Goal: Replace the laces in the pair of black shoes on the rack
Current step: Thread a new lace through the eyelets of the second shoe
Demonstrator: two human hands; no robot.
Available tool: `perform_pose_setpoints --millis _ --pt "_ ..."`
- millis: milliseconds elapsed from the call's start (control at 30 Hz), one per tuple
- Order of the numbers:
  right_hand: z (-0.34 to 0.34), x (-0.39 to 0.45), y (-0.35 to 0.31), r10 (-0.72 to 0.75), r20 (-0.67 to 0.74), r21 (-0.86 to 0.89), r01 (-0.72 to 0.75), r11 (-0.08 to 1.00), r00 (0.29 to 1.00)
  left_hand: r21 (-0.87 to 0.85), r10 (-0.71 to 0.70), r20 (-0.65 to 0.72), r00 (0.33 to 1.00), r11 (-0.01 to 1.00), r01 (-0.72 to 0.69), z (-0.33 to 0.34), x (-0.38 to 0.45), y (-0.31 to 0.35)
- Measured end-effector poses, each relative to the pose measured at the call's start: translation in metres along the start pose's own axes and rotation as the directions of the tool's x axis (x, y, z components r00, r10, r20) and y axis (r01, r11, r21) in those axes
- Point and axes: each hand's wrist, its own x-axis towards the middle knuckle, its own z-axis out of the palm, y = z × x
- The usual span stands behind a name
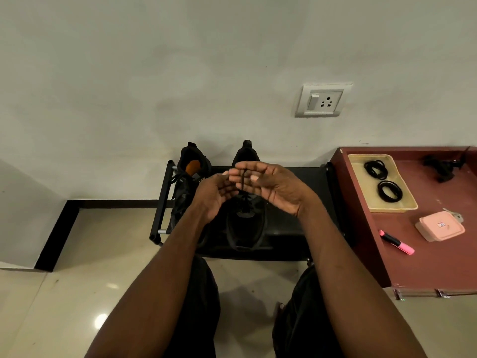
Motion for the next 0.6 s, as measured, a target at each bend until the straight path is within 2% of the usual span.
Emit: perform_pose_setpoints --millis 33,67,133,167,267,400,533,600 --pt "0.002 0.002 0.001 -0.042 -0.018 -0.079 0.040 0.996 0.999 -0.040 -0.056 0.098 0.994 0.997 0.060 0.001 -0.001 0.002" --pt "0.003 0.005 0.005 -0.094 -0.119 -0.233 0.064 0.970 0.988 -0.049 -0.103 0.184 0.977 0.992 0.114 0.001 -0.003 0.003" --pt "-0.002 0.013 0.013 -0.263 -0.358 -0.560 0.019 0.828 0.896 0.021 -0.179 0.300 0.937 0.983 0.181 0.000 -0.006 0.005" --pt "-0.008 0.016 0.017 -0.323 -0.433 -0.639 -0.033 0.769 0.841 0.103 -0.214 0.317 0.924 0.976 0.191 -0.001 -0.007 0.006" --pt "-0.026 0.016 0.019 -0.429 -0.587 -0.731 -0.223 0.645 0.686 0.312 -0.253 0.242 0.937 0.934 0.171 -0.007 -0.008 0.004" --pt "-0.049 0.004 0.016 -0.488 -0.699 -0.714 -0.536 0.451 0.522 0.313 -0.165 0.031 0.986 0.938 0.147 -0.017 -0.001 0.003" --pt "-0.053 -0.003 0.018 -0.449 -0.774 -0.596 -0.754 0.277 0.447 0.297 -0.055 -0.080 0.995 0.952 0.076 -0.015 0.002 0.004" --pt "-0.050 -0.001 0.021 -0.494 -0.741 -0.602 -0.777 0.186 0.455 0.317 -0.030 -0.073 0.997 0.947 0.052 -0.013 0.001 0.001"
